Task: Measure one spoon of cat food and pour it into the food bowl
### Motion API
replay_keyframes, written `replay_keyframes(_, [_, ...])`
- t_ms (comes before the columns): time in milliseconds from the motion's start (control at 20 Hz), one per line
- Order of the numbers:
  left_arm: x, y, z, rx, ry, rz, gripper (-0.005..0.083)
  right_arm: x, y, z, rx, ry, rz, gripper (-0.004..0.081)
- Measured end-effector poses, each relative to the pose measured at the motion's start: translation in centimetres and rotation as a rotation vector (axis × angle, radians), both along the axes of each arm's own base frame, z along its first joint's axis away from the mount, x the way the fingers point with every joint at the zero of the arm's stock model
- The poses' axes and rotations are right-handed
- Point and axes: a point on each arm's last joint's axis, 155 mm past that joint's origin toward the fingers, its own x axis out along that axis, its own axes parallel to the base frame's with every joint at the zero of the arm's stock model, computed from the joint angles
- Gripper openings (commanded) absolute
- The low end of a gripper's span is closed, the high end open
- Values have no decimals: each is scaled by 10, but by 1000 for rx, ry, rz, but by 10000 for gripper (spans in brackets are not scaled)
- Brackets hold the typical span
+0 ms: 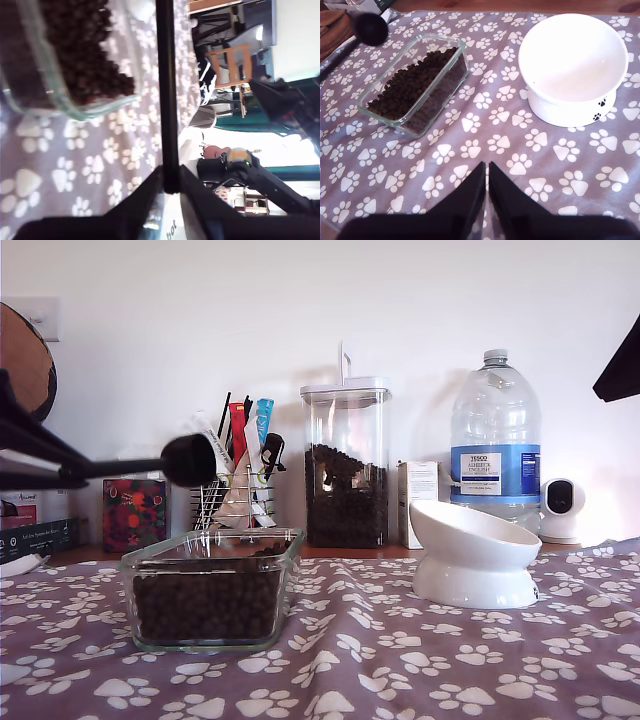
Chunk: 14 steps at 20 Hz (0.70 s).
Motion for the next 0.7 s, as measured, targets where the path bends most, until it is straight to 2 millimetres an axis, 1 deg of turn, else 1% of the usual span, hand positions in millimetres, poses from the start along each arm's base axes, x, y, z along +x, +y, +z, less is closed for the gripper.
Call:
replay_keyframes(400, [-3,-10,-43,54,135,-35,-22,0,0,0,0,0,0,-12])
replay_keyframes(550, [0,-12,-47,59,135,-33,-22,0,0,0,0,0,0,-12])
replay_keyframes(700, [7,-12,-47,64,127,-14,-22,0,0,0,0,-1,0,-13])
